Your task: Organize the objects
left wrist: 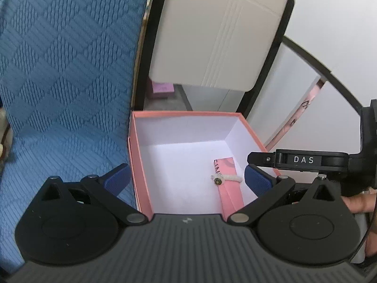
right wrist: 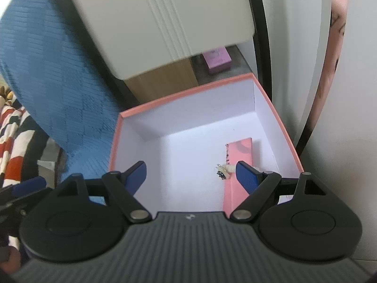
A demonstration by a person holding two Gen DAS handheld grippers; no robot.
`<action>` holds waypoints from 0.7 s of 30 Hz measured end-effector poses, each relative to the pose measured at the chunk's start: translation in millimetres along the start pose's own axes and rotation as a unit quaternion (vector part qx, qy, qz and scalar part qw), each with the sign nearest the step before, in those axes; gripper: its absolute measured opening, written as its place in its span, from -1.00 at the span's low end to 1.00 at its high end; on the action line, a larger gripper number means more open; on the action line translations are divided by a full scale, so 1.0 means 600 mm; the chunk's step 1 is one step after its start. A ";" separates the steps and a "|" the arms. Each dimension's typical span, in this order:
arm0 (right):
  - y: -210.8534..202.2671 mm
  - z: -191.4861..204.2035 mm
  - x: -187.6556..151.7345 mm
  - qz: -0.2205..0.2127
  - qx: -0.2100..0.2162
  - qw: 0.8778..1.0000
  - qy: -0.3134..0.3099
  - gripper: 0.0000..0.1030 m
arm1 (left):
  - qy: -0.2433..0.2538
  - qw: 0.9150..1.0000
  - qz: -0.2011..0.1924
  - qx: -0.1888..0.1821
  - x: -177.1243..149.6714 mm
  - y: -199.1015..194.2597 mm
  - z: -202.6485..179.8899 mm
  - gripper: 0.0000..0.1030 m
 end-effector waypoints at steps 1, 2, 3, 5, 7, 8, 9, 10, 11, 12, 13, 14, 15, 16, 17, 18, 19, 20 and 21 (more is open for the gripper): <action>-0.007 0.005 0.000 -0.004 0.001 1.000 -0.002 0.64 | 0.000 1.000 -0.004 -0.003 0.001 -0.008 -0.001 1.00; -0.013 0.012 0.000 -0.007 0.001 1.000 -0.003 0.64 | 0.001 1.000 -0.008 -0.006 0.001 -0.017 -0.002 1.00; -0.021 0.018 -0.001 -0.011 0.000 1.000 -0.005 0.64 | 0.006 1.000 -0.013 -0.006 0.000 -0.027 -0.005 1.00; -0.035 0.031 -0.001 -0.016 -0.003 1.000 -0.010 0.64 | 0.013 1.000 -0.020 -0.007 0.000 -0.044 -0.009 1.00; -0.050 0.044 -0.004 -0.021 -0.007 1.000 -0.012 0.64 | 0.013 0.999 -0.027 -0.011 -0.002 -0.063 -0.009 1.00; -0.057 0.049 -0.006 -0.024 -0.007 1.000 -0.013 0.64 | 0.011 0.999 -0.029 -0.013 -0.004 -0.071 -0.008 1.00; -0.064 0.055 -0.008 -0.027 -0.007 1.000 -0.013 0.64 | 0.010 0.999 -0.031 -0.013 -0.005 -0.080 -0.005 1.00; -0.072 0.063 -0.010 -0.031 -0.008 0.999 -0.015 0.64 | 0.009 0.999 -0.036 -0.011 -0.006 -0.091 -0.003 1.00; -0.080 0.068 -0.014 -0.034 -0.010 0.999 -0.016 0.64 | 0.009 0.999 -0.040 -0.010 -0.007 -0.101 -0.001 1.00; -0.088 0.076 -0.018 -0.036 -0.013 0.999 -0.017 0.64 | 0.008 0.999 -0.044 -0.011 -0.009 -0.110 0.001 1.00; -0.095 0.082 -0.022 -0.037 -0.014 0.999 -0.018 0.64 | 0.007 0.999 -0.048 -0.013 -0.010 -0.122 0.004 1.00; -0.101 0.087 -0.026 -0.039 -0.015 0.999 -0.018 0.64 | 0.006 0.999 -0.052 -0.015 -0.012 -0.133 0.006 1.00; -0.109 0.092 -0.031 -0.042 -0.017 0.999 -0.020 0.64 | 0.005 0.998 -0.055 -0.018 -0.015 -0.143 0.007 1.00; -0.118 0.098 -0.035 -0.046 -0.019 0.999 -0.022 0.64 | 0.005 0.998 -0.058 -0.021 -0.018 -0.153 0.009 1.00; -0.127 0.103 -0.039 -0.050 -0.020 0.998 -0.023 0.64 | 0.006 0.998 -0.060 -0.023 -0.021 -0.161 0.010 1.00; -0.134 0.107 -0.043 -0.053 -0.022 0.998 -0.023 0.64 | 0.008 0.998 -0.061 -0.026 -0.024 -0.170 0.011 1.00; -0.141 0.111 -0.047 -0.055 -0.024 0.998 -0.022 0.64 | 0.009 0.998 -0.063 -0.027 -0.026 -0.178 0.013 1.00; -0.147 0.115 -0.051 -0.056 -0.025 0.998 -0.021 0.64 | 0.010 0.997 -0.066 -0.028 -0.029 -0.186 0.014 1.00; -0.153 0.119 -0.054 -0.058 -0.024 0.998 -0.021 0.64 | 0.012 0.997 -0.068 -0.030 -0.032 -0.195 0.016 1.00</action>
Point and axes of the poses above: each gripper's, at about its wrist camera, not at the fingertips, and y roughly the way its jaws point, z to its left, x to its top, the point moved 5 cm from there along y, roughly the way its jaws point
